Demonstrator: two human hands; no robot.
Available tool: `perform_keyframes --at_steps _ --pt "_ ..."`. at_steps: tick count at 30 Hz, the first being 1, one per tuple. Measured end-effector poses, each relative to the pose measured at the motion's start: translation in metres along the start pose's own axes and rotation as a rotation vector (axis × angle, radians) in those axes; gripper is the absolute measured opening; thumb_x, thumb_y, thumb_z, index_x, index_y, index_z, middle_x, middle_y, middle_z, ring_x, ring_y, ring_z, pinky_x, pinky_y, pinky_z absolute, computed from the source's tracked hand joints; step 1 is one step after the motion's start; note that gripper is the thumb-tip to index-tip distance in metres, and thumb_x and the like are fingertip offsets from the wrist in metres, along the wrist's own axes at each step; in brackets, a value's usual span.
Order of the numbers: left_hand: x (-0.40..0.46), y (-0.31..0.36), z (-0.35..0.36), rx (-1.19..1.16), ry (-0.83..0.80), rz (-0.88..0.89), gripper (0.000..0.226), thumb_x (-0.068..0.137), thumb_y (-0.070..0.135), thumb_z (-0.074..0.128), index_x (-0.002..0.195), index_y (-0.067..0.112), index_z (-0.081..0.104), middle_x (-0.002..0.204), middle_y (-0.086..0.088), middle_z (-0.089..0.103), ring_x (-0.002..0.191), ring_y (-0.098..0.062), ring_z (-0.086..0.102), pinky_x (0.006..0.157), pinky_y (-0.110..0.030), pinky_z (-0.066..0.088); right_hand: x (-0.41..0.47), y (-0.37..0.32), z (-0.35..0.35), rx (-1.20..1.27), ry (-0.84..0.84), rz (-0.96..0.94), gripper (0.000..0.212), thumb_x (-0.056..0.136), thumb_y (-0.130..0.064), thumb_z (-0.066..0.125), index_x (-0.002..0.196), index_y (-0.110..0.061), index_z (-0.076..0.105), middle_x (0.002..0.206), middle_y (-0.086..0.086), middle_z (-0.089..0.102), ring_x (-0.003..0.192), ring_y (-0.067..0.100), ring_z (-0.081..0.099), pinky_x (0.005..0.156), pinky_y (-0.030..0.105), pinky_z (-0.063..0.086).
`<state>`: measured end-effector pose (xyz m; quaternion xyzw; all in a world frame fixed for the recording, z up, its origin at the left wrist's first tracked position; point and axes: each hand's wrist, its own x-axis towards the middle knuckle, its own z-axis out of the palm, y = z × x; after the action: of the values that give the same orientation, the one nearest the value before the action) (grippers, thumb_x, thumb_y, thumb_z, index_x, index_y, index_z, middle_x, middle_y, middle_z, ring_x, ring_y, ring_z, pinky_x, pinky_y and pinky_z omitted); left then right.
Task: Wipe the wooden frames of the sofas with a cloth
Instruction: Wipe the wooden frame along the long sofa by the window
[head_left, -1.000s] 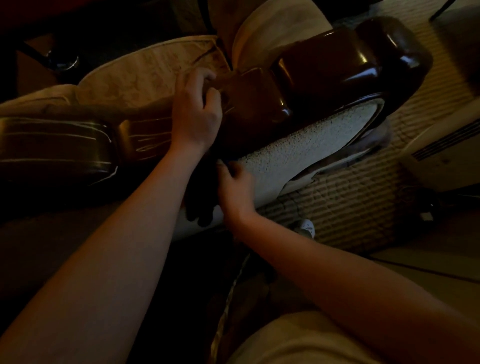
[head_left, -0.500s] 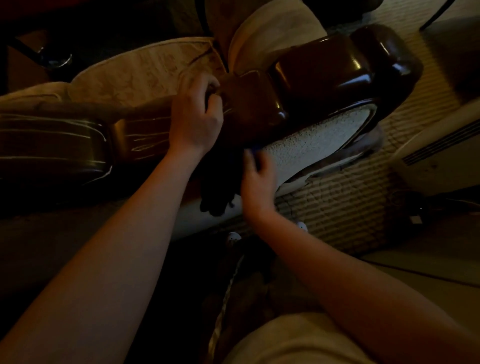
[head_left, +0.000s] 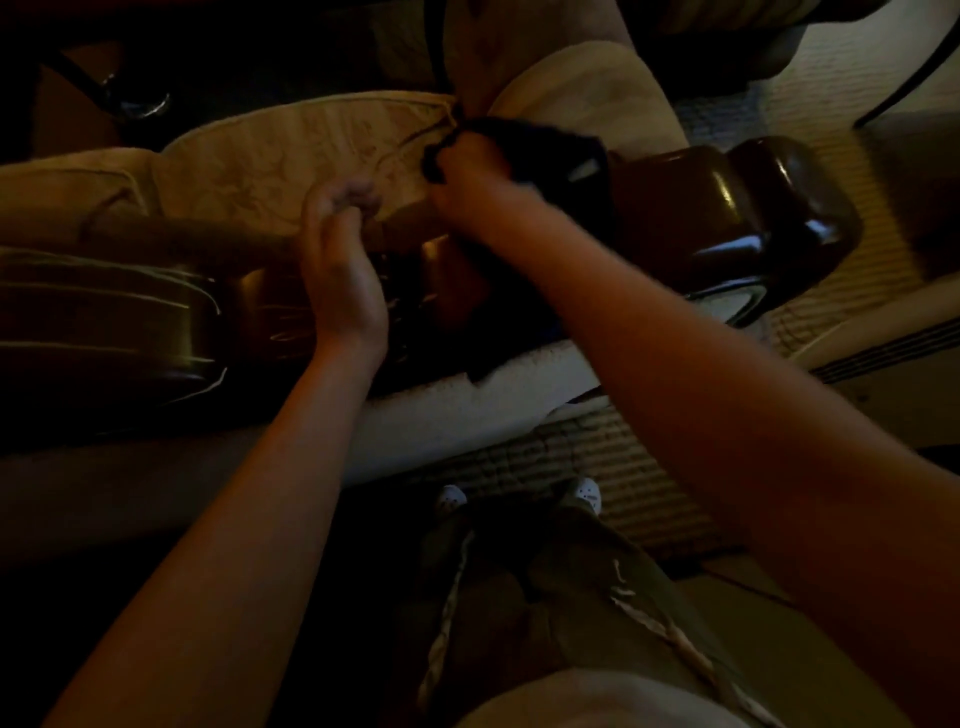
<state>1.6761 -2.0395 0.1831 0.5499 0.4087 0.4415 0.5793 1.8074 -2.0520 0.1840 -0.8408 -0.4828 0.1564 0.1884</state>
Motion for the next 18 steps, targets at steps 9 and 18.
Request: perform_keyframes --at_steps 9,18 --pt "0.0 0.0 0.004 -0.13 -0.028 -0.017 0.021 0.081 0.017 0.037 0.089 0.019 0.056 0.095 -0.003 0.058 0.095 -0.014 0.057 0.088 -0.024 0.045 -0.135 -0.001 0.018 -0.241 0.081 -0.476 0.04 0.076 -0.012 0.051 0.114 -0.012 0.066 0.118 0.008 0.065 0.101 0.025 0.063 0.086 0.039 0.039" --pt "0.003 0.002 -0.002 -0.213 0.004 -0.097 0.021 0.079 0.014 0.037 0.087 0.015 0.056 0.094 -0.006 0.058 0.094 -0.015 0.058 0.086 -0.021 0.046 -0.074 -0.021 0.012 -0.47 0.053 -0.233 0.034 0.09 -0.02 0.035 0.113 -0.018 0.06 0.114 0.001 0.063 0.107 0.022 0.057 0.092 0.039 0.038"
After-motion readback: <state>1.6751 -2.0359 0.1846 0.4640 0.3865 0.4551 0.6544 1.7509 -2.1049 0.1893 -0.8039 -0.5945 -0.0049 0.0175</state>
